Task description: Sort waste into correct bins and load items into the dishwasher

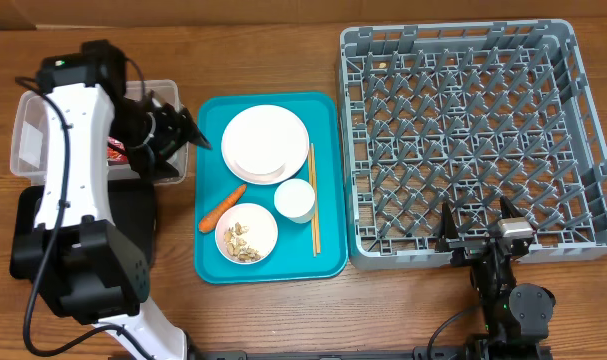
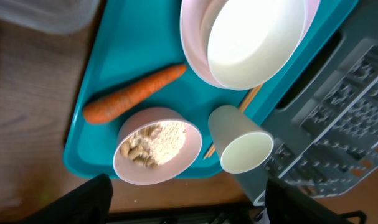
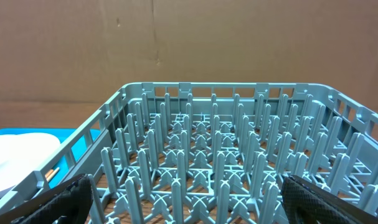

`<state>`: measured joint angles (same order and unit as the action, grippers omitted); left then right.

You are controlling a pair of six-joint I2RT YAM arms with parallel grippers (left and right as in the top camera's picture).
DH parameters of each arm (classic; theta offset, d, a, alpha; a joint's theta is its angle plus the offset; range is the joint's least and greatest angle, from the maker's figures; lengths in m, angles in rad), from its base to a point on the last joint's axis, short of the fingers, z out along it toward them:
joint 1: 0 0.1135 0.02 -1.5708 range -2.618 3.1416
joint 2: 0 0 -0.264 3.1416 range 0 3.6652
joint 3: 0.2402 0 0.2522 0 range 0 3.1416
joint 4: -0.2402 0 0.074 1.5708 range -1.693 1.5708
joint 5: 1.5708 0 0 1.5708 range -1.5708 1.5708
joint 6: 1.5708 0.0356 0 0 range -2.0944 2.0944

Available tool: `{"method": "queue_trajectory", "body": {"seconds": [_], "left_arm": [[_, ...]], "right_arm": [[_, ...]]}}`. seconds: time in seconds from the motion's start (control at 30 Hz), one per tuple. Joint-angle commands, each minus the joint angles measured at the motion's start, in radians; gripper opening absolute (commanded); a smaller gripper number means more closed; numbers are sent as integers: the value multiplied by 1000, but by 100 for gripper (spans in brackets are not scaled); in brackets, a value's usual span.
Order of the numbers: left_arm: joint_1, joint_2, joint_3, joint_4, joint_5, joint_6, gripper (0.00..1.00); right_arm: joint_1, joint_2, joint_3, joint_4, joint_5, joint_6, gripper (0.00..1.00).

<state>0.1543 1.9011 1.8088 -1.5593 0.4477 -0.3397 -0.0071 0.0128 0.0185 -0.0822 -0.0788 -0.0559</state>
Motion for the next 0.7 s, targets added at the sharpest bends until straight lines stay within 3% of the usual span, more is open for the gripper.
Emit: {"method": "queue_trajectory", "body": {"seconds": [0.0, 0.2, 0.37, 0.47, 0.53, 0.67], "left_arm": [[-68, 1, 17, -43, -87, 26, 74], [-197, 1, 17, -76, -171, 26, 56], [-276, 1, 17, -101, -221, 26, 20], [-315, 1, 17, -104, -223, 26, 17], [-341, 1, 16, -105, -233, 26, 4], [-393, 1, 4, -117, -329, -2, 4]], "right_arm": [[-6, -10, -11, 5, -2, 4, 100], [-6, -10, -11, 5, -1, 4, 100], [-6, -10, -11, 5, -2, 4, 100], [-6, -10, -11, 5, -2, 4, 100], [-6, -10, -11, 5, -2, 4, 100], [-6, -10, -11, 5, -2, 4, 100]]}}
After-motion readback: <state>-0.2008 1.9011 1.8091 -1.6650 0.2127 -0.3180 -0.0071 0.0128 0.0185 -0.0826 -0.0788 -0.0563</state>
